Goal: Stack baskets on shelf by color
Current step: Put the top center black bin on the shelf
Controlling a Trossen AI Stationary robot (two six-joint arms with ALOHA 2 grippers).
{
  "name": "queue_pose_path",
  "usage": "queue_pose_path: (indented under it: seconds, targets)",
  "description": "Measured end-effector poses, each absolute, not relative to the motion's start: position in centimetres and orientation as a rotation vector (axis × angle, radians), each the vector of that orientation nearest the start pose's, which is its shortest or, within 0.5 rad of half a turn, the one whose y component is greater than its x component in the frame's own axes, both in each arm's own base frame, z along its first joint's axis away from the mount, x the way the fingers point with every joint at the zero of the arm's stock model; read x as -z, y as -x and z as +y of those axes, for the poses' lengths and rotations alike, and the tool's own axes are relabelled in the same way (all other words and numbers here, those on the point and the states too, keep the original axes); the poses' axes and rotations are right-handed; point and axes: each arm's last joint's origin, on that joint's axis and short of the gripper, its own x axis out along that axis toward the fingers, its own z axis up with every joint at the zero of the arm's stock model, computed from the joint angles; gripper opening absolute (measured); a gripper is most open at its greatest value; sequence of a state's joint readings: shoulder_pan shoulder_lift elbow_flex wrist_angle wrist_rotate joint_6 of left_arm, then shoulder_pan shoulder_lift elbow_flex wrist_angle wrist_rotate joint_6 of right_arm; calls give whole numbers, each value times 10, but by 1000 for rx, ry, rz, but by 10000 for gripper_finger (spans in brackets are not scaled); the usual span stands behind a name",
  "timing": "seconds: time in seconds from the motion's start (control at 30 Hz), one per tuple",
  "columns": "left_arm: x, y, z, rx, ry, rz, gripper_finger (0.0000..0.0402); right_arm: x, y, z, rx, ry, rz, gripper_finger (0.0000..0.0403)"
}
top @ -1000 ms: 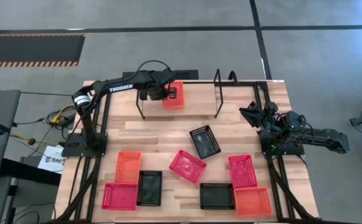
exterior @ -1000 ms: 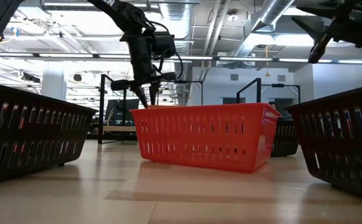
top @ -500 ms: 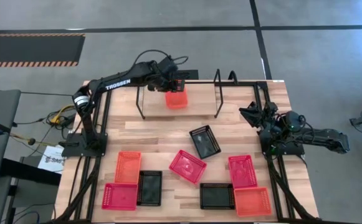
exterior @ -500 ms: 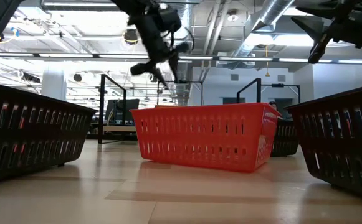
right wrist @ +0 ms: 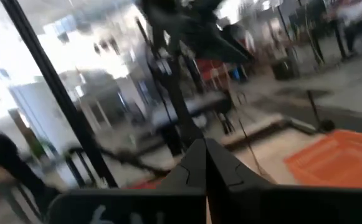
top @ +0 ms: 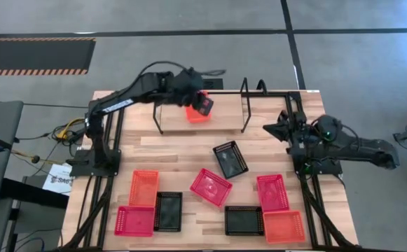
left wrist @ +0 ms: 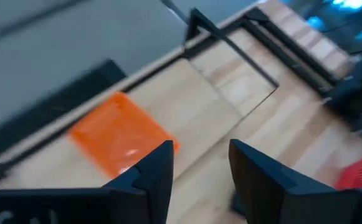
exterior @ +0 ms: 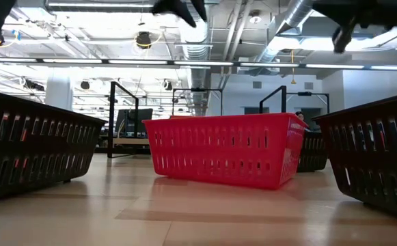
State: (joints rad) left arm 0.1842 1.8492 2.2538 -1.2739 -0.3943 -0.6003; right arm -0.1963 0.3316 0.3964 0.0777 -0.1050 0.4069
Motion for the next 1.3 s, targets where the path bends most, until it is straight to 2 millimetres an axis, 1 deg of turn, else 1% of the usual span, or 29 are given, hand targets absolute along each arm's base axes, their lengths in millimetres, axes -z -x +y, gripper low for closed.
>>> queue_pose_path:
  seconds: [0.07, 0.13, 0.23, 0.33, 0.4, 0.5, 0.6, 0.7, 0.8, 0.9, 1.07, 1.17, 1.3]
  targets:
    - [-444, -338, 60, -834, 428, 699, 135, -294, -104, -17, 73, -383, -40, 5]
    - [-447, -329, 44, -876, 426, 726, 132, -301, -104, -15, 92, -404, 120, 6]
    - [-448, -321, 25, -922, 430, 748, 131, -302, -105, -13, 146, -437, 371, 3]
    - [-447, -323, 10, -892, 411, 740, 131, -300, -107, -12, 209, -511, 561, 7]
    - [-447, -322, 3, -875, 403, 740, 132, -296, -110, -10, 233, -558, 653, 11]
    - [-448, -321, -5, -871, 395, 726, 132, -290, -116, -7, 242, -600, 738, 17]
    - [-448, -321, -11, -852, 388, 728, 132, -284, -128, -3, 241, -623, 795, 20]
    - [-448, -321, -16, -834, 370, 734, 132, -276, -143, -1, 256, -623, 863, 26]
    - [-448, -321, -17, -835, 347, 733, 132, -265, -160, -1, 312, -609, 924, 39]
    - [-448, -321, -17, -829, 326, 741, 132, -253, -178, -1, 332, -609, 965, 63]
    - [-448, -321, -17, -806, 276, 763, 132, -233, -209, -1, 332, -622, 1001, 119]
    - [-448, -321, -17, -798, 256, 771, 132, -223, -221, -1, 335, -623, 1022, 155]
    - [-448, -321, -17, -791, 243, 777, 132, -210, -230, -1, 356, -632, 1066, 192]
